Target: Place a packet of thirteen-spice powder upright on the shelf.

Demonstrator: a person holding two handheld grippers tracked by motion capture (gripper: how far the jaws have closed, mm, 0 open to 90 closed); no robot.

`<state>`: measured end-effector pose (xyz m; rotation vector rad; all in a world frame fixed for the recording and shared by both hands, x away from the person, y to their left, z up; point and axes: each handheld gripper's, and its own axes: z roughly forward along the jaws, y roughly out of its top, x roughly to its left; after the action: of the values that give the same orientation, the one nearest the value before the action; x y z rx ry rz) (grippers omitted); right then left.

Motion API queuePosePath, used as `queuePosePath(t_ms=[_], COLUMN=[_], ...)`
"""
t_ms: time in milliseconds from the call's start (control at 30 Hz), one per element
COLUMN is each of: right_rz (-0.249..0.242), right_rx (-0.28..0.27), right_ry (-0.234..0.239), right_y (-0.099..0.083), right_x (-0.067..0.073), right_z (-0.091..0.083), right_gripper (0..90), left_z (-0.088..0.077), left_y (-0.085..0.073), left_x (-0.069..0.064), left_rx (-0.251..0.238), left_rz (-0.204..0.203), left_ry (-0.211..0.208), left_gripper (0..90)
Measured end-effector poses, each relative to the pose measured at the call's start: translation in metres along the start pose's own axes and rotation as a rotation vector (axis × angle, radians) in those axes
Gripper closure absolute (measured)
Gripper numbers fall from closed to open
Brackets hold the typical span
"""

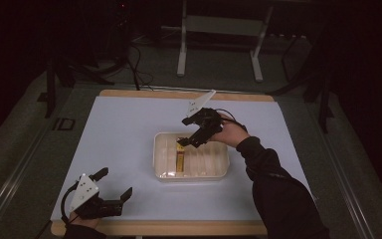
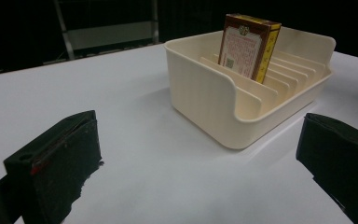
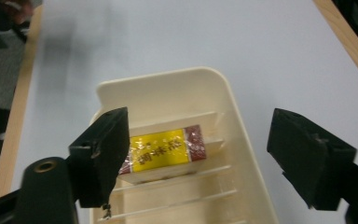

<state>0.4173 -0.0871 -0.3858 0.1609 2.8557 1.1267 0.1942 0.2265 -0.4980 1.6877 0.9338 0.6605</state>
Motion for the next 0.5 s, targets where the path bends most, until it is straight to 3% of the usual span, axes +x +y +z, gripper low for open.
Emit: queuePosePath(t_ms=[300, 500], right_rz=[0.076, 0.13], right_rx=[-0.008, -0.07], right_ry=[-0.081, -0.107], right_y=[-0.004, -0.013], right_x=[-0.002, -0.007], right_z=[-0.009, -0.017], right_gripper=[16.8, 12.5], left_z=[0.0, 0.0], left_y=[0.0, 0.0], left_x=[0.0, 0.0], left_rx=[0.0, 0.001], left_rz=[0.0, -0.002], left_ry=[0.001, 0.0], left_gripper=[0.0, 0.0])
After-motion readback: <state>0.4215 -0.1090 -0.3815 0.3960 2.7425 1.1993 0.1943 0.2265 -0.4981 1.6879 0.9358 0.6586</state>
